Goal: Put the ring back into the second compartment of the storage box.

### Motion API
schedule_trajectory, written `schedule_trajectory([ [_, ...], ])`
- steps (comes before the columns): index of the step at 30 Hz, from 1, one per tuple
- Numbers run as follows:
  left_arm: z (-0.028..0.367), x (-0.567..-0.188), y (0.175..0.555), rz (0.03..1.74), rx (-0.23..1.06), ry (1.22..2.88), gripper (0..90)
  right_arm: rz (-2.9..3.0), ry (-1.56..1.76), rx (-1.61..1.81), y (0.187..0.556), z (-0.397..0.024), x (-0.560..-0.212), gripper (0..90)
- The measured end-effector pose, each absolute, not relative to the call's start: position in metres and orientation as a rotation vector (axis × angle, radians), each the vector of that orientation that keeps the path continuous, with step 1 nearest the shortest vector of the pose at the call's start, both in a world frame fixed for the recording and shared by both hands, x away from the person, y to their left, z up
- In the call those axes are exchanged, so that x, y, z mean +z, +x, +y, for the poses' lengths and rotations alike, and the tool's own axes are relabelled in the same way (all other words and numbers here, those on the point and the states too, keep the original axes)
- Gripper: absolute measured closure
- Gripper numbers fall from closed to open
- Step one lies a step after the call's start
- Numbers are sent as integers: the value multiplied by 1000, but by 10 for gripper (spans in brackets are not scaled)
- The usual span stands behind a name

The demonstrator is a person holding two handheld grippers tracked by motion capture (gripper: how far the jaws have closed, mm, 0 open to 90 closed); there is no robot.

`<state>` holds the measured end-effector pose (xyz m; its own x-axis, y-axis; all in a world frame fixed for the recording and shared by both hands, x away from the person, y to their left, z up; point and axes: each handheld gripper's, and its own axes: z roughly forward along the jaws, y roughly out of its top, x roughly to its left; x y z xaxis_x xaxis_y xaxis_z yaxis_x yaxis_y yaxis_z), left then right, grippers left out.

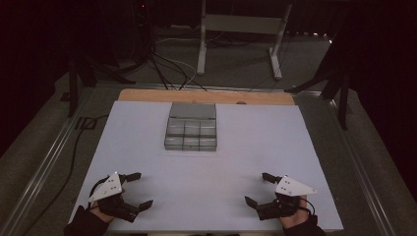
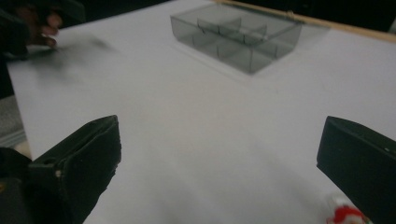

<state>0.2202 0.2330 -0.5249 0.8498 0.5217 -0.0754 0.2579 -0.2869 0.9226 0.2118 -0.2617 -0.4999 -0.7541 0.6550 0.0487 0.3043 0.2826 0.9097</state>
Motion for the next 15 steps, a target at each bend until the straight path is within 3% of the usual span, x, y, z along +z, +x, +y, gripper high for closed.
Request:
schedule_trajectory([
  [15,232,-525,221,581,278,1873,3,2059,923,1489,219,-270,-475,0],
])
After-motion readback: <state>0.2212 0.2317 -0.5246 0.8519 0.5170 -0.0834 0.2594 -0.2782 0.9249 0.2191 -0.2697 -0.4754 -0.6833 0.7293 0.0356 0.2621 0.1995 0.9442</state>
